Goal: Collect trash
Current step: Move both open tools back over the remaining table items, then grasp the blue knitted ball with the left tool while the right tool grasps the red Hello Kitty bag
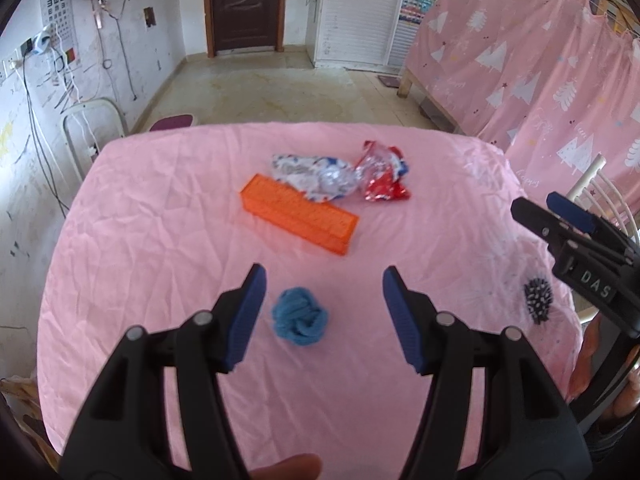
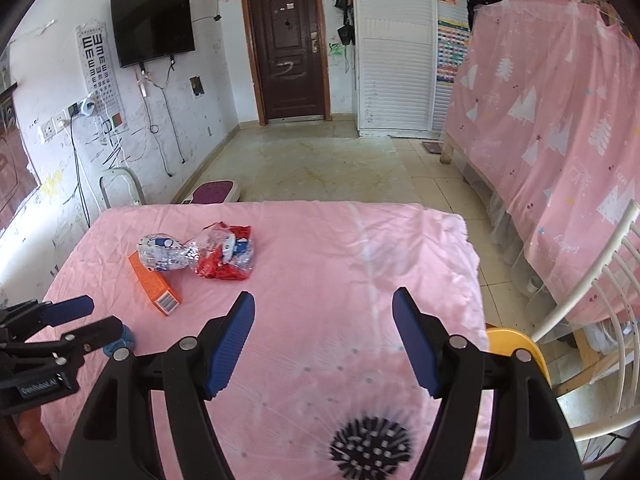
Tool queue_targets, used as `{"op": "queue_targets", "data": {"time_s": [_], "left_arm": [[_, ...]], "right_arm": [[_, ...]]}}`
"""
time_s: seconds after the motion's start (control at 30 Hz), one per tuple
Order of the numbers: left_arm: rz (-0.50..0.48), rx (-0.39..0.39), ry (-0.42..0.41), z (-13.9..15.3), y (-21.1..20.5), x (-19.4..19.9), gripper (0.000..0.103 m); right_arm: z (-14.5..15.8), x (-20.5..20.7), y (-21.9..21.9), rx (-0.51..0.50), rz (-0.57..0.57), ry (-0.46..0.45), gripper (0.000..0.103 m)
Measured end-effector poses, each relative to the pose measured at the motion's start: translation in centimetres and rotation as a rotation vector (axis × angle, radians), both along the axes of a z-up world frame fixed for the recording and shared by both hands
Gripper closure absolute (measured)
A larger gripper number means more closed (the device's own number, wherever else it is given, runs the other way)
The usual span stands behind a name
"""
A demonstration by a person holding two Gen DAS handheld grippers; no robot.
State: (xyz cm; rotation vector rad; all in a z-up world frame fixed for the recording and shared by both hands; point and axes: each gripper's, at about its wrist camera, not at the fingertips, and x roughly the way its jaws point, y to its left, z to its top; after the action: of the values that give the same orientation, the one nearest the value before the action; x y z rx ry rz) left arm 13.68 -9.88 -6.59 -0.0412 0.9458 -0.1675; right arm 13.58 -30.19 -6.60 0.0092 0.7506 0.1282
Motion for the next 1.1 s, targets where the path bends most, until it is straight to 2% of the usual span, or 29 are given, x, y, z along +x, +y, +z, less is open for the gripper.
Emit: {"op": "queue_targets", "data": {"time_s": [0.23, 0.33, 0.5, 0.67, 1.1], "left_arm": [[-0.003, -0.008, 0.04, -1.8, 0.9, 0.5, 0.045], [-0.02, -0.02, 0.051, -2.4, 1.4, 0.5, 0.049], [-0.053, -0.035, 0.06, -2.9, 1.4, 0.6, 0.059], [-0.084, -0.029, 0.068, -3.5, 1.3, 0.8, 0.075], [-0.105, -0.037, 0.051, -3.7, 2.0, 0.6, 0.078]], "right_arm": [[-0.4, 1.6, 1.9, -0.015, 0.031, 0.02, 0.042], [-0.7, 2.3, 2.8, -0.024, 0.049, 0.027, 0.042], [-1.2, 4.2, 4.8, -0.028, 0.084, 0.051, 0.042], [-1.4, 6.5, 6.3, -0.003, 0.118, 0.072, 0.042], [-3.2, 11.4, 8.4, 0.064, 0.114, 0.151, 0.042]]}}
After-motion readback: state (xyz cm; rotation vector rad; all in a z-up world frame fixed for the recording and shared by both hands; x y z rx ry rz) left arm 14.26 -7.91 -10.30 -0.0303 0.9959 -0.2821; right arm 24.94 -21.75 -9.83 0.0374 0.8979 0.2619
